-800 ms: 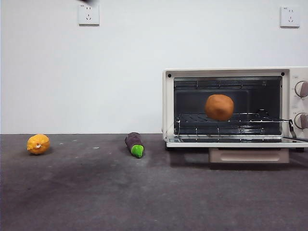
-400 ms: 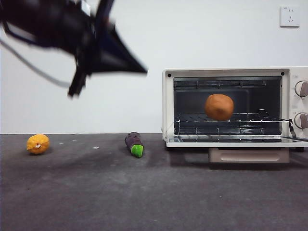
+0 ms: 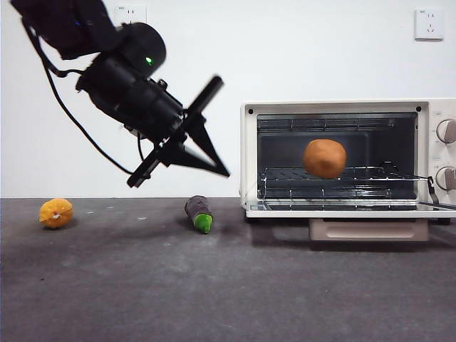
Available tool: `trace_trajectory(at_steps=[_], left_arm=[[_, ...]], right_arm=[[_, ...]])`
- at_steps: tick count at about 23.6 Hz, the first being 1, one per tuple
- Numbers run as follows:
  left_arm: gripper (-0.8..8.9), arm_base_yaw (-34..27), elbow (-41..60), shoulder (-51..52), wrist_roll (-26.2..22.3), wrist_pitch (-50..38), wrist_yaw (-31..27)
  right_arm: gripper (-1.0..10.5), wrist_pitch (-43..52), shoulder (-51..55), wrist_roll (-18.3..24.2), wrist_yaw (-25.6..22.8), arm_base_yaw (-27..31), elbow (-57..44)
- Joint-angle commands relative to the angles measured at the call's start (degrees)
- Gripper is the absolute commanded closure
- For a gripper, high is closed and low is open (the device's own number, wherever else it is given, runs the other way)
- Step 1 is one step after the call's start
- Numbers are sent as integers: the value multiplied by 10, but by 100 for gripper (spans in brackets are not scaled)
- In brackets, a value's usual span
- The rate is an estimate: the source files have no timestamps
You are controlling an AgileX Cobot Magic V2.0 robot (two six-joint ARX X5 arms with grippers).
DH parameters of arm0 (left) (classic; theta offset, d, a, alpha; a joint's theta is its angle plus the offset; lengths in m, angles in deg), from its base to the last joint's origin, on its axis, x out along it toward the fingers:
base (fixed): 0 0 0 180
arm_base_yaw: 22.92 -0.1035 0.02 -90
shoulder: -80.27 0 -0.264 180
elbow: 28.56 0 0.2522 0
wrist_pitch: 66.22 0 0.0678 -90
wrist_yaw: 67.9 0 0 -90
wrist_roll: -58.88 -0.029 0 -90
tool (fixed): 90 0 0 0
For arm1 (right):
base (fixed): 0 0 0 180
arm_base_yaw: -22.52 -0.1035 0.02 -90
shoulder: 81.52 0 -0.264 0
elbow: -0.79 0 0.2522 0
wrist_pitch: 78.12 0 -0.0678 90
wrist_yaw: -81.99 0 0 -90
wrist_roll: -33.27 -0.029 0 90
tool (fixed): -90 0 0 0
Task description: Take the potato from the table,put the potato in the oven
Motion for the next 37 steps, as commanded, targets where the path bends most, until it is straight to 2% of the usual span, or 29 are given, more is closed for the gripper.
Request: trace_trajectory(at_steps=[1, 9, 13, 21, 37], left_arm=[[821, -2, 0, -10, -5, 11, -20], [821, 8, 0, -37, -6, 45, -18], [821, 16, 0, -60, 7, 46, 9], [821, 28, 0, -88, 28, 23, 56], [821, 43, 0, -106, 59, -22, 105]], right_arm=[[950, -14, 1, -2, -2, 0, -3], [949, -14, 0, -2, -8, 0, -4], [949, -14, 0, -2, -9, 0, -4], [949, -14, 0, -2, -9, 0, -4], [949, -14, 0, -2, -9, 0, -4]])
